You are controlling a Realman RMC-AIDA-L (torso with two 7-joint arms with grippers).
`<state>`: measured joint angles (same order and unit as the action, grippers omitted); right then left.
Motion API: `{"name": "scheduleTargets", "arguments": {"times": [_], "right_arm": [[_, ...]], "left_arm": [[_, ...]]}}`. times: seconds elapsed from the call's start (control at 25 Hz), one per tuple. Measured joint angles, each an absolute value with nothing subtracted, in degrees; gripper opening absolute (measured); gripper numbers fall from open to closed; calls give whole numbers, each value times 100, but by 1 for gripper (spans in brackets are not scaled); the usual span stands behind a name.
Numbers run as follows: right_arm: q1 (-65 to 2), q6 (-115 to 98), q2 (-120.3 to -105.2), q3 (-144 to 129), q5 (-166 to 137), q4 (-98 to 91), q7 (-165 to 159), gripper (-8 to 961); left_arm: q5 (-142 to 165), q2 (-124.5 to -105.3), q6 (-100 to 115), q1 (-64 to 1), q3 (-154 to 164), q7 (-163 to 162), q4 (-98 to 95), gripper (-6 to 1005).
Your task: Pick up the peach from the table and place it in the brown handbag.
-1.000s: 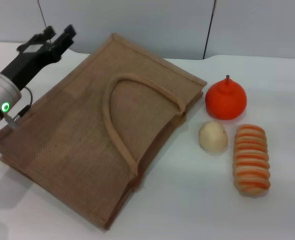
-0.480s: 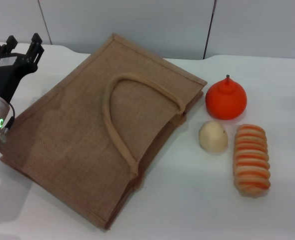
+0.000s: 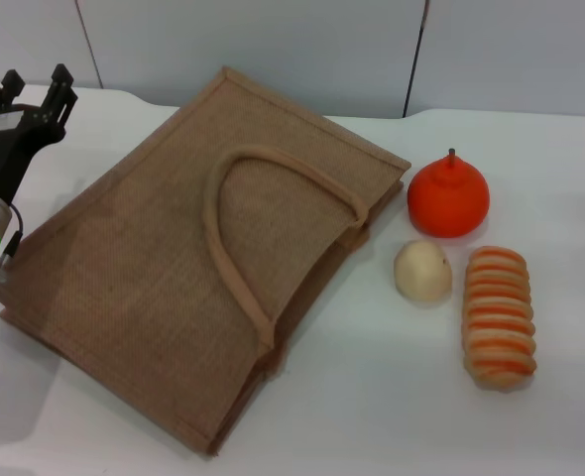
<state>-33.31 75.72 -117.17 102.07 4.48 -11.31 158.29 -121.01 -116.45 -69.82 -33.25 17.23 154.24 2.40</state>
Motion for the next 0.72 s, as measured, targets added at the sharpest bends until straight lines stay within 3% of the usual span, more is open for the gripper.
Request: {"name": "scheduleTargets", "arguments": {"times": [0.72], "right_arm": [[-3340,7479,-11715,10213,448,-1125,15744,834]], "left_arm": [[-12112,-11640,-7128,-3337,1722,15421,263,665]]}}
